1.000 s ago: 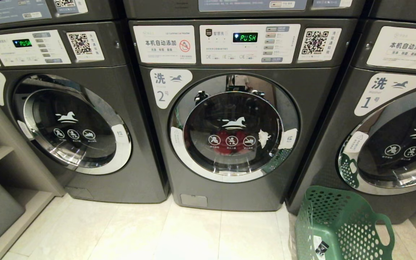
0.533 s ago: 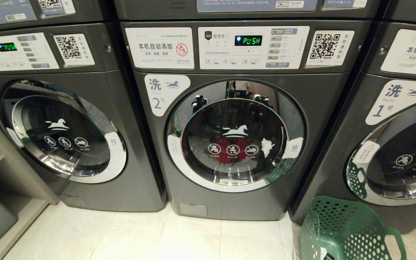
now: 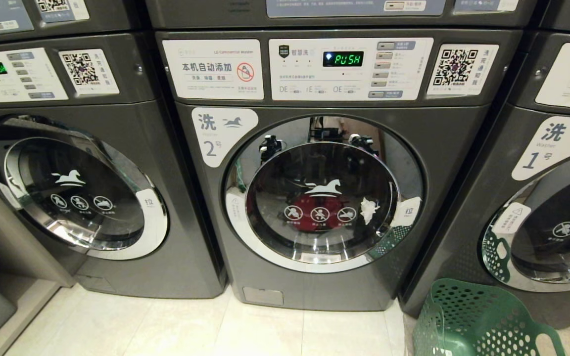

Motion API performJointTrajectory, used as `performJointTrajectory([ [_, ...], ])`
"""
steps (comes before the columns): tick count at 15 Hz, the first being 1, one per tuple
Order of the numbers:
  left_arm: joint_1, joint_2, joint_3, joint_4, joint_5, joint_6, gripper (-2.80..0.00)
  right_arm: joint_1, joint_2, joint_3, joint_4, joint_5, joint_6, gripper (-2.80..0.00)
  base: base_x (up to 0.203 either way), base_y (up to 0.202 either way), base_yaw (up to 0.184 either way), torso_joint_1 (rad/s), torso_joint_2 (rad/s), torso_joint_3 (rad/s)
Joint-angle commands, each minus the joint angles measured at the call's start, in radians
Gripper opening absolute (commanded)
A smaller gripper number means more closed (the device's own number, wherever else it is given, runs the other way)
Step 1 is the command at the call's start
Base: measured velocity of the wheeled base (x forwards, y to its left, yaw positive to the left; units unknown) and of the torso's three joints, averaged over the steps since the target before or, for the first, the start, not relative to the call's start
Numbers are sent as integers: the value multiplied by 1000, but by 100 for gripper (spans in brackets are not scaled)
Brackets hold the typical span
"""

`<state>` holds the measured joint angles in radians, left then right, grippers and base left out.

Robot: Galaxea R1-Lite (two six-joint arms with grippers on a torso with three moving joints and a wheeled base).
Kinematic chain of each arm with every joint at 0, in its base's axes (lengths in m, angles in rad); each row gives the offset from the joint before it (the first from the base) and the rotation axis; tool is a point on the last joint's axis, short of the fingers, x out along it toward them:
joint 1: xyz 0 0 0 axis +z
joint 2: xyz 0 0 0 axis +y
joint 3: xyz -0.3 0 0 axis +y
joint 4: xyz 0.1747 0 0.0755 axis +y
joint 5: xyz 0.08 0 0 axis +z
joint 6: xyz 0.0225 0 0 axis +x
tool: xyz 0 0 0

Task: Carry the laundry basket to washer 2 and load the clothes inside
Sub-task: Press the washing machine switch

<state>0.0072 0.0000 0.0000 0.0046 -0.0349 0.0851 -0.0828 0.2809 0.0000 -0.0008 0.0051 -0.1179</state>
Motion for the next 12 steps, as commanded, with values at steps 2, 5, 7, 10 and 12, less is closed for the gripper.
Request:
performJointTrajectory([
  [2,0,2,0,0,0,1,-280,0,1,2,-2,3,-17,-280,0,0,0,11,-37,-34],
  [5,0,2,0,2,0,2,-280,0,1,0,-2,3,-16,-280,0,0,0,88,-321,-234],
  [7,0,2,0,2,0,2,-280,0,1,0,-2,1,-13,-280,0,0,0,135,-432,-304],
  [10,2,2,0,0,-3,5,-280,0,1,0,-2,0,-8,-280,0,0,0,163,-466,-302],
  [12,0,2,0,0,-3,5,-280,0,1,1,-2,0,-8,-280,0,0,0,176,-479,-308],
])
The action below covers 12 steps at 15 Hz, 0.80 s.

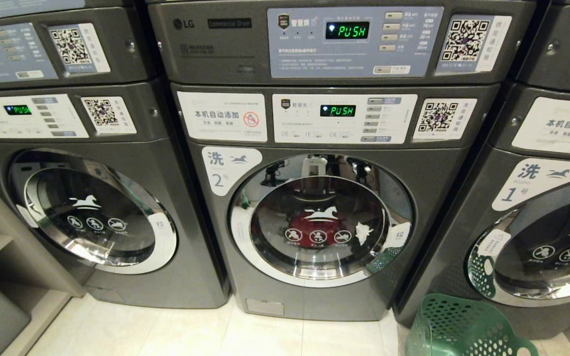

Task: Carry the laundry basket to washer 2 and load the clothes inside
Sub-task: Press the washing machine switch

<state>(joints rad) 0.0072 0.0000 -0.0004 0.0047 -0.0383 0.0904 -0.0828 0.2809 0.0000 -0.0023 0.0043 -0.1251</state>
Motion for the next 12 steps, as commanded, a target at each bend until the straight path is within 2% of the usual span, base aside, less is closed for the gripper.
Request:
performJointTrajectory([
  [1,0,2,0,0,0,0,-280,0,1,1,-1,0,-1,-280,0,0,0,179,-475,-308],
  [8,0,2,0,0,1,0,-280,0,1,0,0,2,0,-280,0,0,0,200,-485,-290],
  [10,0,2,0,0,1,0,-280,0,1,0,1,-1,16,-280,0,0,0,73,-162,-98],
  [12,1,2,0,0,-1,10,-280,0,1,-1,-6,17,-44,-280,0,0,0,25,-53,-28],
])
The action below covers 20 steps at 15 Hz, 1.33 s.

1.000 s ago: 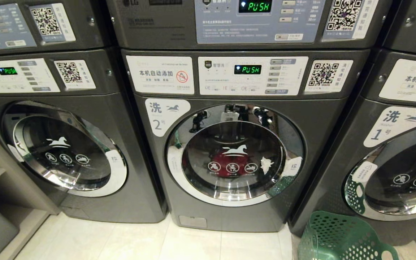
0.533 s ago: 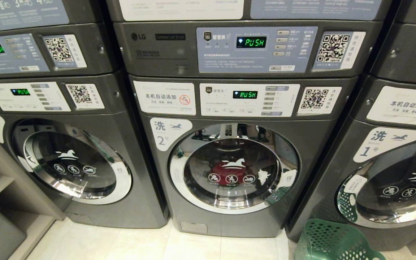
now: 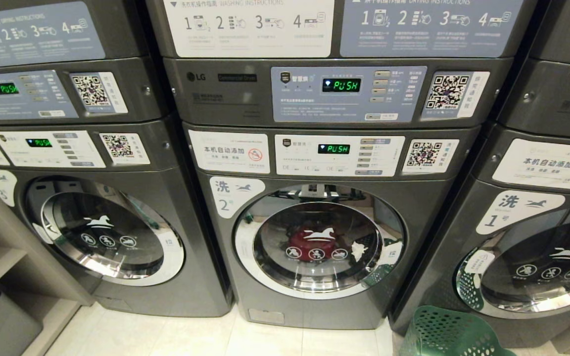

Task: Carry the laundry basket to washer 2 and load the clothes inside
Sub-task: Press the washing machine switch

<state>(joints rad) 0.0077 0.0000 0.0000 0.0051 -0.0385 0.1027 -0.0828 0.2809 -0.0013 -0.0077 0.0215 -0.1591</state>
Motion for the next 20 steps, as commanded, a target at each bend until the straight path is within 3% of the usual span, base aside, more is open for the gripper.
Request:
performJointTrajectory([
  [1,0,2,0,0,-1,15,-280,0,2,-29,-12,5,-54,-280,0,0,0,0,0,0],
  [2,0,2,0,-1,-3,23,-280,0,14,-100,-16,25,-67,-280,0,0,0,0,0,0],
  [4,0,2,0,-1,-1,17,-280,0,113,-345,-4,142,-80,-280,0,0,0,0,0,0],
  [7,0,2,0,-5,32,-100,-280,3,466,-587,8,356,-108,-280,0,0,0,0,0,0],
  [9,0,2,0,-5,40,-110,-280,46,718,-699,-1,437,-138,-280,0,0,0,0,0,0],
  [13,0,2,0,-7,40,-111,-280,236,1143,-833,-127,385,-160,-280,0,0,0,0,0,0],
  [18,0,2,0,-5,40,-110,-280,325,1458,-892,-663,314,-84,-280,0,0,0,0,0,0],
  [20,0,2,0,-5,40,-110,-280,330,1478,-878,-781,295,-70,-280,0,0,0,0,0,0],
])
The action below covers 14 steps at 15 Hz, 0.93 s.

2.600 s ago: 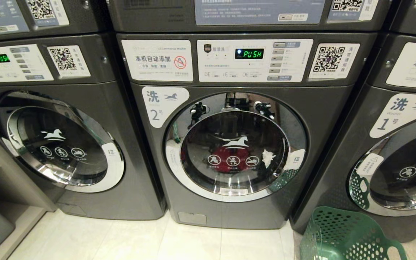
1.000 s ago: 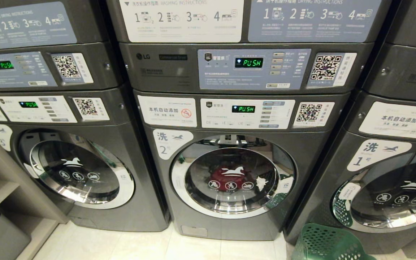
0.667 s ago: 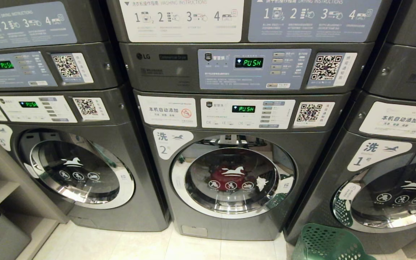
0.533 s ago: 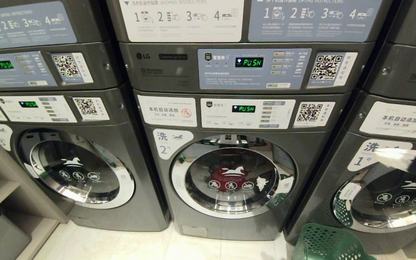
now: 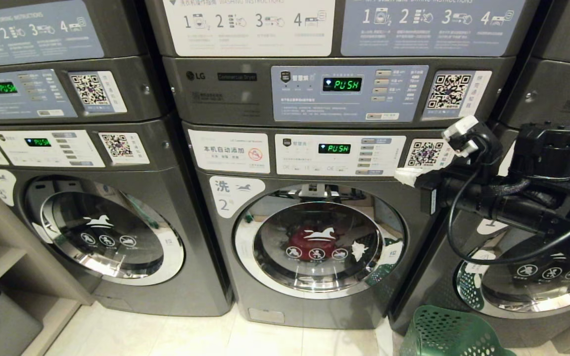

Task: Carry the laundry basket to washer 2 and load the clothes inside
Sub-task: Press the washing machine switch

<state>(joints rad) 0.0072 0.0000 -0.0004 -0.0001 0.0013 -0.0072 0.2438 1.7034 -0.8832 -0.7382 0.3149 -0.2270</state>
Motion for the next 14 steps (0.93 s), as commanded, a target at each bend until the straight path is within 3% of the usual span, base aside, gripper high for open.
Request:
performJointTrajectory([
  [1,0,2,0,-1,0,0,-280,3,64,0,-72,-1,0,-280,0,0,0,0,0,0],
  [5,0,2,0,0,0,0,-280,7,132,-50,-105,-32,1,-280,0,0,0,0,0,0],
  [10,0,2,0,-1,0,0,-280,17,243,-227,-93,-55,2,-280,0,0,0,0,0,0],
  [14,0,2,0,0,0,0,-280,28,290,-270,-87,-76,3,-280,0,0,0,0,0,0],
])
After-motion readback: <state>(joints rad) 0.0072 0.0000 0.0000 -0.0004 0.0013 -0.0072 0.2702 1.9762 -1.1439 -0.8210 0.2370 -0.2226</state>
